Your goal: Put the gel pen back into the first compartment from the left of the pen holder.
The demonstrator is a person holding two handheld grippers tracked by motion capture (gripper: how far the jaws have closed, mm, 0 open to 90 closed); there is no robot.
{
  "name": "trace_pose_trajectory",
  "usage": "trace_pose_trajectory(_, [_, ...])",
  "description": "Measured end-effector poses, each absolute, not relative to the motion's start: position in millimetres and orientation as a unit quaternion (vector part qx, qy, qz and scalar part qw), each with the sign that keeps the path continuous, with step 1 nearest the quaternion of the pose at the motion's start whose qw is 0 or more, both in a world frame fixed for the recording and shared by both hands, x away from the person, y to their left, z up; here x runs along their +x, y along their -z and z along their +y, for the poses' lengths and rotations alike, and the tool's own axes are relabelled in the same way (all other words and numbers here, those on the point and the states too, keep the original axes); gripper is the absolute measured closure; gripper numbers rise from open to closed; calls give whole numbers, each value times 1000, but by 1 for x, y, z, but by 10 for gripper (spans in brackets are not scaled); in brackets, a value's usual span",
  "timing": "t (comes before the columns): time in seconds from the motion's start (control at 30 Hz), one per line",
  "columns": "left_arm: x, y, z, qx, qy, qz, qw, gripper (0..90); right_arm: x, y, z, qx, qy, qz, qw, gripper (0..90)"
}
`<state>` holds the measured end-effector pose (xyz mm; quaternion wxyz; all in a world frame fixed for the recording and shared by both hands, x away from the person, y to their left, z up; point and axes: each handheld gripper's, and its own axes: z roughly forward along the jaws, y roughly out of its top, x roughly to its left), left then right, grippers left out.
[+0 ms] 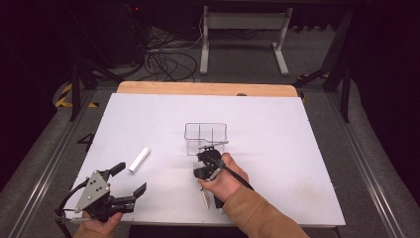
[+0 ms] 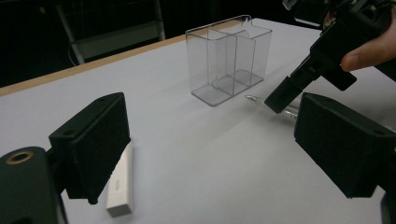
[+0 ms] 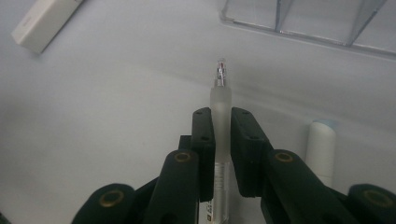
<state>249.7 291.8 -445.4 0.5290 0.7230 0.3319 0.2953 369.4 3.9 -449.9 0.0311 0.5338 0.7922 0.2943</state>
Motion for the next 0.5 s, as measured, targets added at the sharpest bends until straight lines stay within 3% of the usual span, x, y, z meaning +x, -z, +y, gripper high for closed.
trace_pose_trajectory(0.5, [250,445,292,724,-298,330,527,111,354,425,-2,489,-364,789,71,811])
